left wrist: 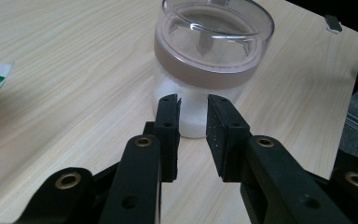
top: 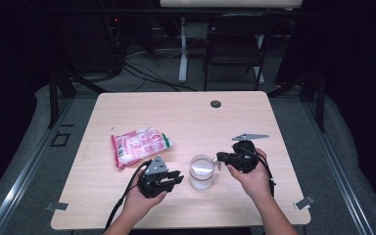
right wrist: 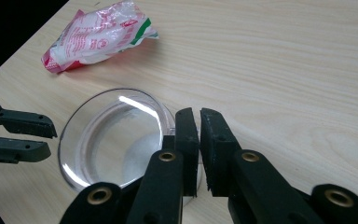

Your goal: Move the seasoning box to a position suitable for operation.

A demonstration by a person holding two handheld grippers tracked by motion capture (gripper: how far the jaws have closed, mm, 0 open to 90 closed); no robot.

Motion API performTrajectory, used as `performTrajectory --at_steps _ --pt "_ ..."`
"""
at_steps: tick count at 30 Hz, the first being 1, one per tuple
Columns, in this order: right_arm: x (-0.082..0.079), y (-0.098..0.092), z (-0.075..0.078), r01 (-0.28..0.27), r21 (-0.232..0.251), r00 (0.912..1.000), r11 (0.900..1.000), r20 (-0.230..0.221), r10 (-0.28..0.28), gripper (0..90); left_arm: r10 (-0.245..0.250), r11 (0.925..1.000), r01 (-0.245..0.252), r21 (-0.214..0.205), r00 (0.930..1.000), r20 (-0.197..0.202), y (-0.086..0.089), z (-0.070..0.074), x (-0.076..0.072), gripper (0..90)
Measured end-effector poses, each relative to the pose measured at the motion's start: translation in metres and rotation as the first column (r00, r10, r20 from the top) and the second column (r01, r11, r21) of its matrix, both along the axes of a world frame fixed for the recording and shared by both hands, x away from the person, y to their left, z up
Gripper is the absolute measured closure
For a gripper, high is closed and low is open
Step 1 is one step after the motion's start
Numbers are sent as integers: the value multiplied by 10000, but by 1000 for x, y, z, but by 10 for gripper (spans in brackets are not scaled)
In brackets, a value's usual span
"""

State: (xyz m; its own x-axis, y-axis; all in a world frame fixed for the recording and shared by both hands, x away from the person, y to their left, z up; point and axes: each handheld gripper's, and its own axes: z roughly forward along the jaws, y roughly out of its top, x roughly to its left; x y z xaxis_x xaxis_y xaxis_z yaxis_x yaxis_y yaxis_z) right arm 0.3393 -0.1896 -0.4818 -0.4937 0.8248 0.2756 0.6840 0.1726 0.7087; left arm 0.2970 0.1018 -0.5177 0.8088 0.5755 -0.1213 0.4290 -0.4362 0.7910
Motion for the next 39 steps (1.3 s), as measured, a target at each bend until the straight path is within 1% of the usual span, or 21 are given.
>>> performTrajectory --at_steps 1,2,3,7,8,11,12,13,15,17,20,21,22,25,27,28,34,35,37,39 --pt "1 1 -1 -17 16 10000 10000 -82 17 854 -26 10000 26 40 10000 -31 0 0 -1 746" --pt "2 2 -2 -91 31 9998 10000 -174 91 844 14 10000 -14 19 10000 72 0 -1 -1 748" --pt "3 3 -3 -91 114 9998 9999 -159 93 845 11 10000 -11 -7 10000 64 0 -1 -2 754" --pt "4 2 -3 -62 163 10000 9998 -65 63 873 -26 10000 26 18 10000 58 0 -1 -3 794" --pt "4 1 -4 -37 173 10000 9998 -60 38 873 -29 10000 29 -43 10000 0 -1 -2 -3 801" --pt "4 2 -4 -7 235 10000 9997 -12 7 873 -67 10000 67 -26 10000 22 -3 -2 -3 812" --pt "4 2 -4 -7 211 10000 9998 58 6 874 -124 9999 124 -13 9999 -6 -4 -2 -3 812" --pt "3 3 -4 -11 180 10000 9998 20 11 874 -102 9999 102 -7 9999 -27 -5 -2 -3 815" --pt "2 5 -5 -65 199 9999 9998 101 63 874 -163 9999 163 -30 9999 -16 -6 -2 -3 823" --pt "0 7 -5 -115 253 9999 9996 90 113 874 -198 9998 198 -69 9998 -32 -7 -2 -3 833" --pt "-2 9 -5 -140 156 9998 9998 141 138 874 -307 9995 306 -41 9995 -63 -8 -2 -3 851" --pt "-2 9 -4 -140 125 9998 9998 154 138 874 -362 9993 362 33 9993 -78 -9 -2 -3 856" --pt "-3 9 -4 -151 109 9998 9998 155 149 874 -358 9994 358 -9 9993 -85 -9 -2 -3 861" --pt "-2 8 -5 -143 279 9998 9995 127 140 876 -374 9993 374 -23 9993 -88 -12 -3 -3 876" --pt "-3 8 -6 -98 326 9999 9994 105 95 877 -415 9991 415 42 9991 -97 -13 -3 -3 883" --pt "-3 8 -6 -103 325 9999 9994 135 98 877 -456 9989 457 46 9988 -155 -13 -4 -3 886" --pt "-5 7 -7 -73 331 9996 9994 290 64 877 -428 9991 428 25 9989 -172 -18 -5 -1 897" --pt "-6 7 -8 -59 375 9995 9993 321 47 877 -450 9990 450 43 9989 -108 -18 -5 0 897" --pt "-7 7 -8 -7 355 9993 9994 380 -6 877 -481 9988 482 53 9987 -191 -19 -5 0 898" --pt "-8 7 -8 -26 359 9992 9994 395 12 877 -505 9987 506 77 9985 -189 -19 -5 0 898"
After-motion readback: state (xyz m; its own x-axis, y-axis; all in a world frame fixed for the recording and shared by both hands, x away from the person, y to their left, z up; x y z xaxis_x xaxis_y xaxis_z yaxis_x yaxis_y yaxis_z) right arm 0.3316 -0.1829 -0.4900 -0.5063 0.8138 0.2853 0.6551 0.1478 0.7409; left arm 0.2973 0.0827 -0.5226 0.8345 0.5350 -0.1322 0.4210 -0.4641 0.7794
